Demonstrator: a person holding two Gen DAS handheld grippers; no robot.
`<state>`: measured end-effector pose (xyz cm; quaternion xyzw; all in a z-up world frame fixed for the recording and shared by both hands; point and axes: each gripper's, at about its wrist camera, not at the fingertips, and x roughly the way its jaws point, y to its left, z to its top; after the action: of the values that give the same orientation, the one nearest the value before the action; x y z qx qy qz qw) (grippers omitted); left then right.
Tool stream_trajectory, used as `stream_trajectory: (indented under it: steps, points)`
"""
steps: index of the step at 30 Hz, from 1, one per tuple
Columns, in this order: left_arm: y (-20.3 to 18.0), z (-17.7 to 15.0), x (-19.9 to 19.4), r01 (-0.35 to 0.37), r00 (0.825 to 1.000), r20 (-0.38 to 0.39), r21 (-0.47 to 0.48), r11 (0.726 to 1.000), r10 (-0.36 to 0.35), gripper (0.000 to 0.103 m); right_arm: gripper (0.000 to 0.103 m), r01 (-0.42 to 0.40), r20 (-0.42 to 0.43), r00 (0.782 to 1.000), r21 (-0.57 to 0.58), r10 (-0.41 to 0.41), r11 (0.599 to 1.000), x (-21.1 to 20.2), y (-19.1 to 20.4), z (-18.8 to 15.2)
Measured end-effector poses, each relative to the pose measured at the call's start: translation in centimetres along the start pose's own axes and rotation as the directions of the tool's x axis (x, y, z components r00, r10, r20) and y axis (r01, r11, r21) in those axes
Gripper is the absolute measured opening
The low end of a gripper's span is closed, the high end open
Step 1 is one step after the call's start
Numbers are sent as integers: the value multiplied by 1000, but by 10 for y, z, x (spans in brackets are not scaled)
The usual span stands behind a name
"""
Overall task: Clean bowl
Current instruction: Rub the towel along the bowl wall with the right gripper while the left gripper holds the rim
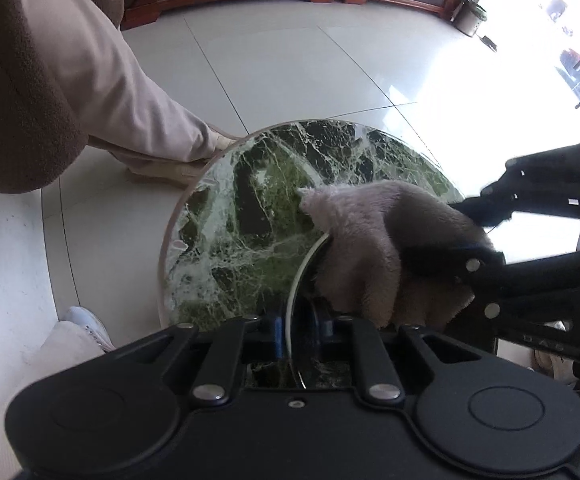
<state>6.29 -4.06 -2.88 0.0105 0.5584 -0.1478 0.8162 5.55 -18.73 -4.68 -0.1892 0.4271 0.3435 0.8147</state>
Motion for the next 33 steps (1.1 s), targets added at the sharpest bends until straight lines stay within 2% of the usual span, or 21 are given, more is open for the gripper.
stream_trajectory:
  steps: [4, 7, 10, 13, 17, 20, 24, 29, 31, 33]
  points:
    - [-2, -4, -1, -6, 1000, 2, -17, 1000, 6, 13, 29, 4, 18, 1000, -25, -3, 1000, 5, 1, 10]
    - [-4, -4, -1, -21, 1000, 8, -50, 999, 22, 13, 28, 12, 28, 1000, 13, -12, 1000, 8, 1, 7]
    - [-6, -6, 0, -39, 999, 22, -75, 996, 40, 14, 23, 27, 40, 999, 137, -33, 990, 3, -5, -8]
    - [-8, -7, 0, -48, 998, 31, -87, 995, 51, 14, 20, 39, 38, 998, 311, -53, 950, -11, -5, -37]
    - [-10, -7, 0, -51, 998, 25, -60, 997, 52, 15, 21, 69, 30, 996, 306, -82, 950, -20, 11, -49]
    - [-13, -9, -2, -64, 998, 22, -27, 998, 65, 16, 21, 105, 33, 993, 242, -116, 965, -13, 9, -29]
    - [-15, -11, -1, -72, 997, 27, -33, 997, 73, 16, 21, 73, 48, 995, 249, -88, 966, -2, -5, -15]
    - [-14, -13, -1, -65, 997, 33, -49, 997, 66, 16, 21, 50, 43, 996, 378, -72, 925, -14, 0, -52]
    - [-15, -12, -1, -61, 998, 26, -37, 997, 62, 17, 22, 42, 46, 997, 397, -66, 917, -22, 7, -62]
    - [-17, -10, -1, -61, 998, 19, -20, 998, 61, 17, 22, 75, 31, 995, 362, -93, 929, -21, 11, -57]
